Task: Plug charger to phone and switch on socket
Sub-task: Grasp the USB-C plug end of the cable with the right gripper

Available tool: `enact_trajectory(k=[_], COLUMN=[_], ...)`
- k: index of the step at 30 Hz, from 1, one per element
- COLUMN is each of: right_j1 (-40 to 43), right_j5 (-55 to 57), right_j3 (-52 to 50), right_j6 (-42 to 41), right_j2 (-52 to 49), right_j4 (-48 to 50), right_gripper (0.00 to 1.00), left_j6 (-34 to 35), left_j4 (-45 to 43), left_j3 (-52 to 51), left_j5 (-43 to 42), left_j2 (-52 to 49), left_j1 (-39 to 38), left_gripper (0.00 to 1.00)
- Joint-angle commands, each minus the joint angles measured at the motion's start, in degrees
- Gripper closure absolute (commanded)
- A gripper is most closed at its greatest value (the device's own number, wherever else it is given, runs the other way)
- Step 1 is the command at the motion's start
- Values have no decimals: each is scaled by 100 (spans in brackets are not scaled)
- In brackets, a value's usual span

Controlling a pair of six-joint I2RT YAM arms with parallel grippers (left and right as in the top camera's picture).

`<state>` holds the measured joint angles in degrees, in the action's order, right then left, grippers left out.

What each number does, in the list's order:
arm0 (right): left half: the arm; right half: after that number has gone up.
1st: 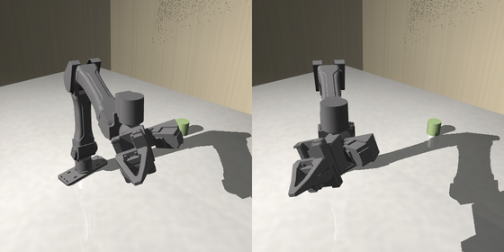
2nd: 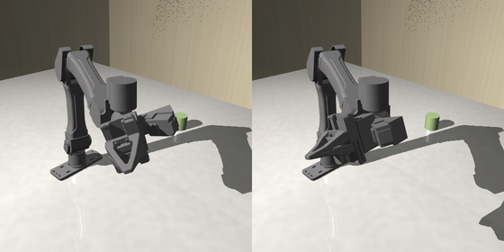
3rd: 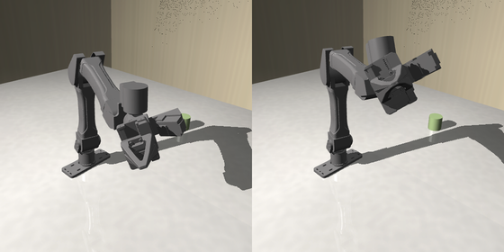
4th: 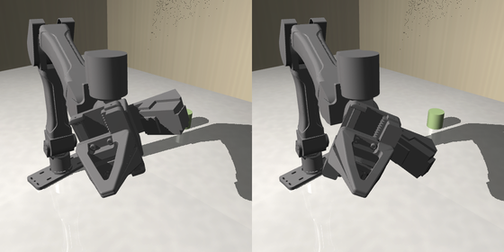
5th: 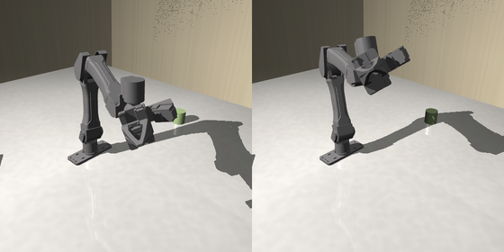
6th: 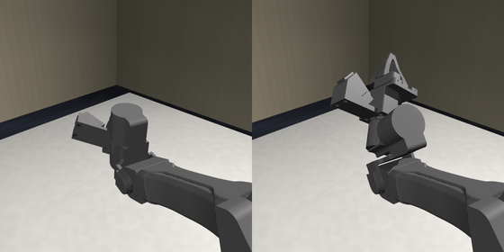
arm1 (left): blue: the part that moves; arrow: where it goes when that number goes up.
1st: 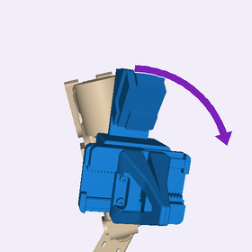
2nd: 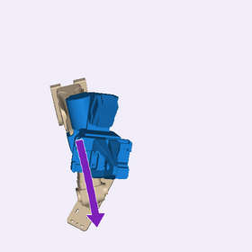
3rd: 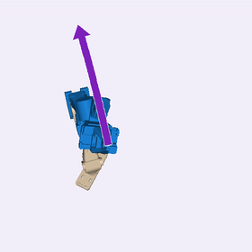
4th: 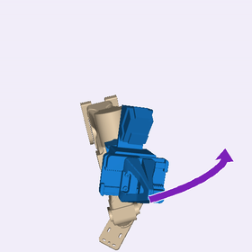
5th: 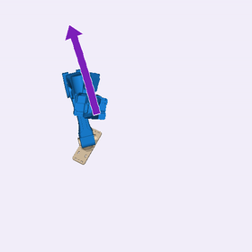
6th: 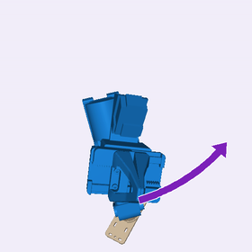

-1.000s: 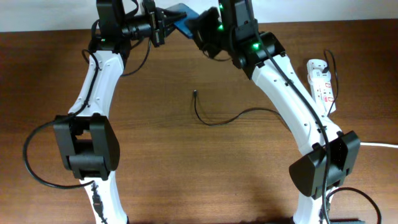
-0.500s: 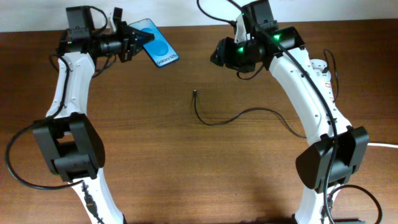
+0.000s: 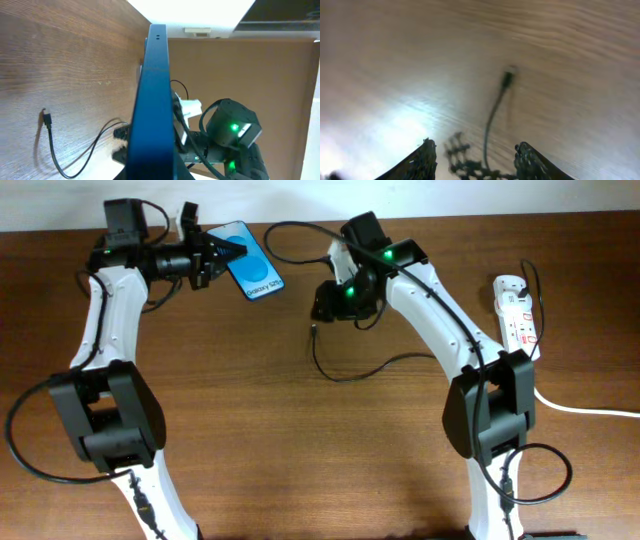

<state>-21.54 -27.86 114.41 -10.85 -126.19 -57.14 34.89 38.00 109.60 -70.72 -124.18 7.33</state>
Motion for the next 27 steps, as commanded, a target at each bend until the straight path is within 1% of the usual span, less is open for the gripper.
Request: enact_trajectory(k=[1,2,3,4,6,7,9,10,12,13,14,17,20,22,26,27], right_j1=[868,1349,1582,1722,1692,1523,1266,1091,588,437,278,-9,-114,-177,-358,-382], right_j5=[-2334,-3217,-3578,-3652,-3071,-2409,-1849,-1506,-382,-175,2,275,588,586,586,588], right_j3=[-7,-9,-9,-9,-44,-70,-72,-72,-72,-72,-72,-72,-72,-72,-72,-72], right_j6=[748,745,745,745,748,745,739,623,-68,-245,-468,-804,-964,-1029,-1099,-1252], right_j2=[-31,-76,-133,-170,-219,-229,-258,-278,-345,-387,-452,-636,-813,-951,-1084,-1117], right_j4=[85,251,345,289,4,-131,-186,-181,-157,-153,-131,-57,-26,44,282,339], right_gripper=[47,47,47,47,47,47,47,47,47,48,51,56,58,62,66,67], left_j6=[-116,-116,-118,-118,-118,-118,-118,-118,-118,-118,-116,-116,-116,-118,-118,-118], left_j4=[24,26,24,26,22,22,22,24,24,24,24,24,26,24,24,24], left_j3=[-7,-7,-7,-7,-7,-7,-7,-7,-7,-7,-7,-7,-7,-7,-7,-7], left_j5=[-337,-415,-455,-459,-450,-424,-382,-385,-387,-387,-387,-387,-387,-387,-387,-387], left_j2=[96,96,96,96,96,96,96,96,96,96,96,96,96,96,96,96], left_j1=[114,136,142,142,142,142,142,142,142,142,142,142,142,142,142,142], left_gripper=[100,100,100,100,100,100,100,100,100,100,100,100,100,100,100,100])
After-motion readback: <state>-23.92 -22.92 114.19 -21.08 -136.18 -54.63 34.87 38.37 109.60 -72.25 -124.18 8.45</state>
